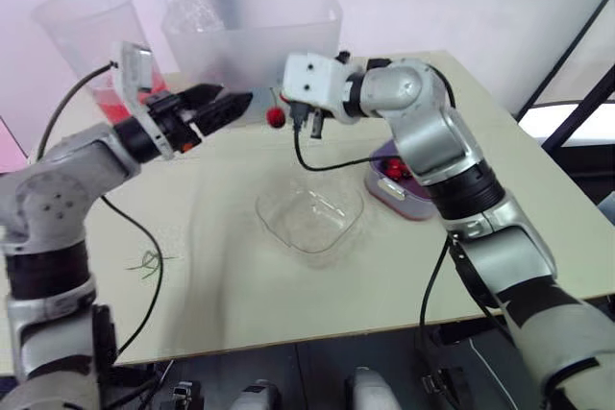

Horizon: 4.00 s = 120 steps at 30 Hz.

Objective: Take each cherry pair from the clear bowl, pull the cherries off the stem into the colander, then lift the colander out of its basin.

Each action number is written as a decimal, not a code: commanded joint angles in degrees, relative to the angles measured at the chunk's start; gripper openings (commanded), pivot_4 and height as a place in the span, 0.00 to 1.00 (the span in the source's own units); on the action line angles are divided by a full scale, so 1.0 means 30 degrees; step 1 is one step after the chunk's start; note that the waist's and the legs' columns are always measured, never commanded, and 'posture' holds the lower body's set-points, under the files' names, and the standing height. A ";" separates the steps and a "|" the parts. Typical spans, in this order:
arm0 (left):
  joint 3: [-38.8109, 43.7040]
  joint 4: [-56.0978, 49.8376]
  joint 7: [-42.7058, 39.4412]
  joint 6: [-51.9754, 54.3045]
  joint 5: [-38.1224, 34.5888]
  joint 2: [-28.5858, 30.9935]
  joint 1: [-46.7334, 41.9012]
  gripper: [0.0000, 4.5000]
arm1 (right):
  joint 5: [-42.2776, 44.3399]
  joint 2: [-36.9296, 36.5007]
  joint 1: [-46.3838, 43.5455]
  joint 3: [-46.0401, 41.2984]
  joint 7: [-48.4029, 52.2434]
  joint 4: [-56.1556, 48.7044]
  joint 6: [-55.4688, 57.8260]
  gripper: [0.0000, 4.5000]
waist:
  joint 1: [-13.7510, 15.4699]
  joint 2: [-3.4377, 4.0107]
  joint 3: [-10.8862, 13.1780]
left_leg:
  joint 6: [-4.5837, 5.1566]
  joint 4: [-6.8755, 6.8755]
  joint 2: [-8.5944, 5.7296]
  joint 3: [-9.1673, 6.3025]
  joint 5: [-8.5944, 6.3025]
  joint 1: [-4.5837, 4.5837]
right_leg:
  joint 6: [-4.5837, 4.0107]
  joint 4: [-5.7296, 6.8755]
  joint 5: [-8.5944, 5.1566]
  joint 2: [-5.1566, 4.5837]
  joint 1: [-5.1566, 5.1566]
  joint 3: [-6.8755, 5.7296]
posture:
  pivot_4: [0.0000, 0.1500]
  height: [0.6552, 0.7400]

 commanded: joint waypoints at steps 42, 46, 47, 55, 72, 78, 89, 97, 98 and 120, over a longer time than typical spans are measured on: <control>-0.1477 -0.0627 0.4652 -0.3645 0.4061 -0.6077 -0.1511 0.01 | 0.0703 0.0677 0.0395 -0.0244 -0.0704 -0.2937 0.2511 0.04 | 0.0025 -0.0003 -0.0002 | 0.0000 0.0002 -0.0004 0.0014 0.0000 -0.0003 | 0.0000 0.0009 0.0000 -0.0003 -0.0003 0.0012 | 1.00 1.00; -0.1149 -0.0507 0.4745 -0.3645 0.3820 -0.6198 -0.1498 0.00 | 0.1200 0.0723 0.0496 -0.0493 -0.0402 -0.3099 0.2818 0.26 | 0.0029 -0.0003 -0.0002 | 0.0000 0.0002 -0.0004 0.0015 0.0000 -0.0003 | 0.0000 0.0009 0.0000 -0.0004 -0.0003 0.0012 | 1.00 1.00; -0.1110 -0.0461 0.4702 -0.3634 0.3817 -0.6131 -0.1524 0.00 | 0.1325 0.0647 0.0553 -0.0506 -0.0262 -0.3211 0.2848 0.32 | 0.0026 -0.0003 -0.0002 | 0.0000 0.0003 -0.0004 0.0015 0.0000 -0.0003 | 0.0000 0.0009 0.0000 -0.0004 -0.0003 0.0012 | 1.00 1.00; -0.0548 -0.0528 0.4470 -0.3067 0.3004 -0.5825 -0.1657 0.00 | 0.2593 -0.1760 0.1566 -0.1090 0.1873 -0.4528 0.3130 0.99 | 0.0125 -0.0006 -0.0003 | 0.0000 0.0007 -0.0012 0.0012 0.0000 -0.0006 | 0.0001 0.0006 0.0000 -0.0011 0.0000 0.0012 | 1.00 1.00; -0.2231 -0.2622 -0.3826 0.2214 -0.1926 -0.0539 -0.0780 0.00 | 1.9878 -0.2622 0.5470 -1.0669 0.4963 -0.6199 1.4895 0.99 | 0.0297 -0.0009 -0.0002 | 0.0001 0.0007 -0.0001 0.0009 0.0000 -0.0006 | 0.0000 -0.0018 0.0000 -0.0011 0.0014 0.0018 | 1.00 1.00; -0.2527 -0.2810 -0.3459 0.2384 -0.2497 -0.1339 -0.0677 0.00 | 2.1667 -0.1237 0.6530 -1.0725 0.2465 -0.7633 1.5746 0.99 | 0.0523 -0.0009 -0.0002 | 0.0001 0.0030 0.0001 0.0027 0.0000 -0.0006 | 0.0000 -0.0012 0.0000 -0.0010 0.0014 0.0022 | 1.00 1.00; -0.2619 -0.2970 -0.3191 0.2456 -0.2848 -0.1357 -0.0564 0.00 | 2.3762 -0.0853 0.6658 -1.0612 0.0421 -0.7104 1.6159 0.45 | 0.0534 -0.0010 -0.0001 | 0.0002 0.0046 -0.0001 0.0024 0.0000 -0.0006 | 0.0000 -0.0009 0.0000 -0.0010 0.0022 0.0021 | 1.00 1.00; -0.2651 -0.3167 -0.2851 0.2452 -0.3107 -0.1386 -0.0430 0.00 | 2.4223 -0.1082 0.6567 -1.0209 -0.0046 -0.6716 1.6044 0.24 | 0.0534 -0.0009 -0.0002 | 0.0002 0.0048 -0.0001 0.0024 0.0000 -0.0006 | 0.0000 -0.0009 0.0000 -0.0009 0.0026 0.0021 | 1.00 1.00; -0.2647 -0.3184 -0.2841 0.2461 -0.3110 -0.1388 -0.0422 0.00 | 2.4283 -0.1085 0.6550 -1.0202 -0.0097 -0.6680 1.6036 0.18 | 0.0536 -0.0009 -0.0001 | 0.0002 0.0048 -0.0001 0.0024 0.0000 -0.0007 | 0.0000 -0.0008 0.0000 -0.0009 0.0027 0.0021 | 1.00 1.00; -0.2489 -0.2992 -0.2437 0.1972 -0.3029 -0.1597 -0.0434 0.00 | 2.1941 -0.7435 0.8879 -0.5943 0.5652 -0.6973 1.3096 0.18 | 0.0593 -0.0011 0.0000 | 0.0013 0.0215 0.0001 0.0029 -0.0007 -0.0012 | 0.0001 -0.0021 0.0000 -0.0002 0.0047 0.0017 | 1.00 1.00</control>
